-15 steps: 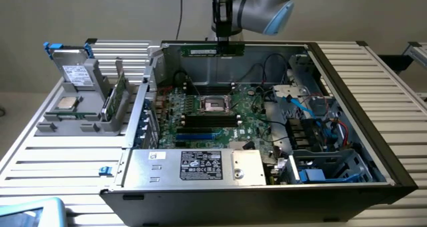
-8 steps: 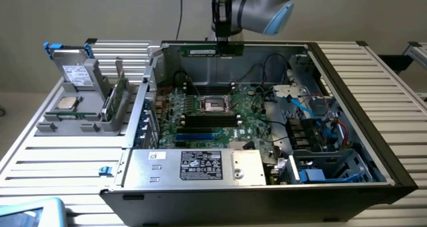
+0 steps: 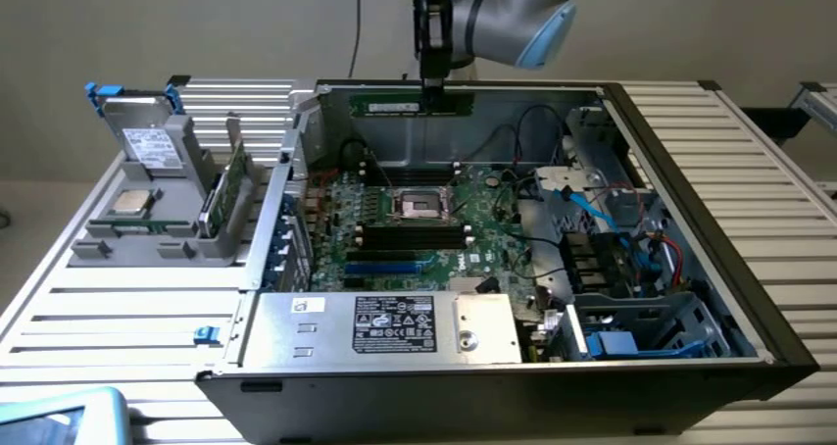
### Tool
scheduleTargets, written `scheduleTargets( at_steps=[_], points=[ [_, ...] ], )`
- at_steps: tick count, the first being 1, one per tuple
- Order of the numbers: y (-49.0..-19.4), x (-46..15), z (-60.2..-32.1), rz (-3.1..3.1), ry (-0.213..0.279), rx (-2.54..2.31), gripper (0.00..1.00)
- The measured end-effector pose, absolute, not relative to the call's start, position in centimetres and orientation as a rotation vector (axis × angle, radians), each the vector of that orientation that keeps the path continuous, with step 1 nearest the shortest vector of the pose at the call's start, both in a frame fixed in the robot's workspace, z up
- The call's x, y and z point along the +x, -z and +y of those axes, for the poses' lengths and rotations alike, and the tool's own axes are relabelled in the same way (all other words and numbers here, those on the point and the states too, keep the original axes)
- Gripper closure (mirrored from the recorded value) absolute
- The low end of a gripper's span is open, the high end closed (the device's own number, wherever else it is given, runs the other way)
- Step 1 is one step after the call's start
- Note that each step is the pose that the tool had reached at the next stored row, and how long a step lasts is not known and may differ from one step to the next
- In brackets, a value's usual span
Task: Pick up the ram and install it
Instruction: 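Insert the ram into the slot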
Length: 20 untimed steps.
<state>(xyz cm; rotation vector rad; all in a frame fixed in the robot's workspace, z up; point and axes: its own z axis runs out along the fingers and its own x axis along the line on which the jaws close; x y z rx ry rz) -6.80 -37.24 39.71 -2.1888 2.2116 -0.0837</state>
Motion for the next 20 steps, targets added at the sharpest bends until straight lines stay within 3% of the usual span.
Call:
scheduleTargets(
  at_steps=[20],
  points=[
    [-36.2, -6.3, -38.2, 2.212, 0.083, -2.190, 0.87]
  ],
)
